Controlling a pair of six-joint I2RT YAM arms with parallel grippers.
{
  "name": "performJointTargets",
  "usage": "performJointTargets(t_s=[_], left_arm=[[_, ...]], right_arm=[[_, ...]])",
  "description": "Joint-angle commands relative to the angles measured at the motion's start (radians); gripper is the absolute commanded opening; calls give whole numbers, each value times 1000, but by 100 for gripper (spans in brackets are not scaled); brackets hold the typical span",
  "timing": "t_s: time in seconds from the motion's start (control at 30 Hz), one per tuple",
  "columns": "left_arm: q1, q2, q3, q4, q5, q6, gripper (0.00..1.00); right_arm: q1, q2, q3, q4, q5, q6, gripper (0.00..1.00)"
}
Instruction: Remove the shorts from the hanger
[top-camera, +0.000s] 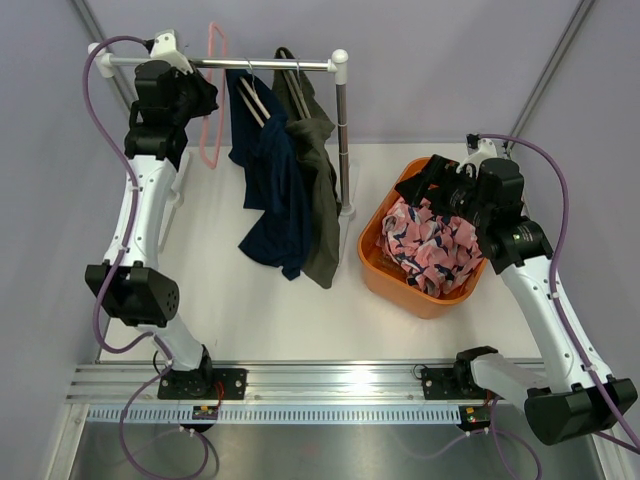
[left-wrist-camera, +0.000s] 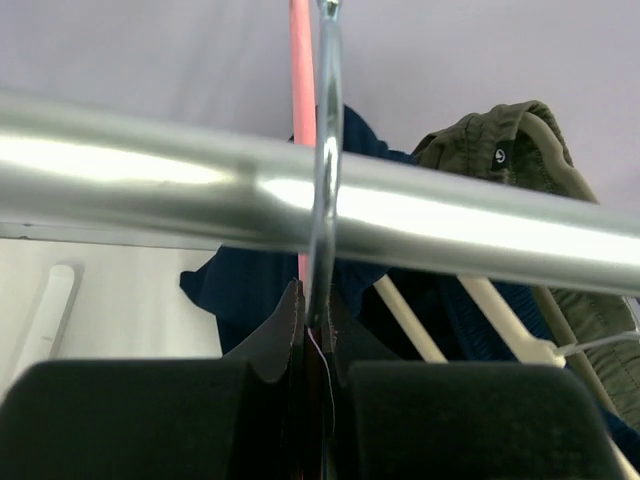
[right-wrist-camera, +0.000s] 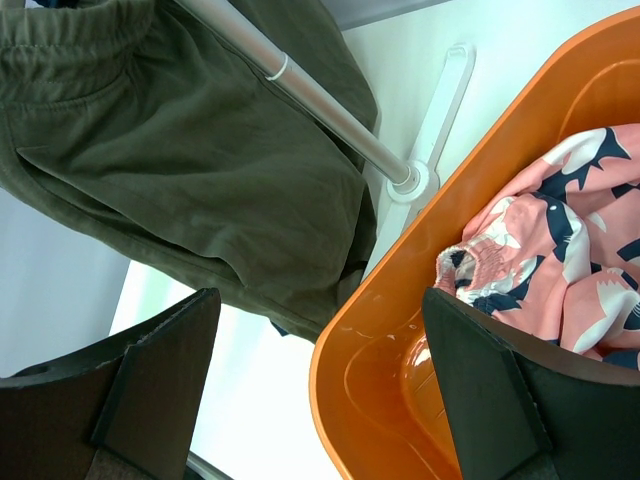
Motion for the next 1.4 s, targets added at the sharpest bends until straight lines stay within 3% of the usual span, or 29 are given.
performJointTargets(t_s=[0.0, 0.57, 0.9, 1.07, 1.37], left_arm=[[-15, 14, 74, 60, -51, 9, 2], [-18, 40, 76, 43, -93, 28, 18], [-18, -7, 29, 57, -99, 45, 22], [-18, -84, -63, 92, -183, 42, 36], [-24, -286, -252, 181, -277, 46, 50]], right_arm=[[-1, 3, 24, 41, -34, 6, 90], [-1, -1, -1, 36, -40, 3, 90], [1, 2, -2, 38, -46, 8, 90], [1, -1, -4, 33, -46, 8, 90], [-1, -15, -4, 9, -34, -2, 90]])
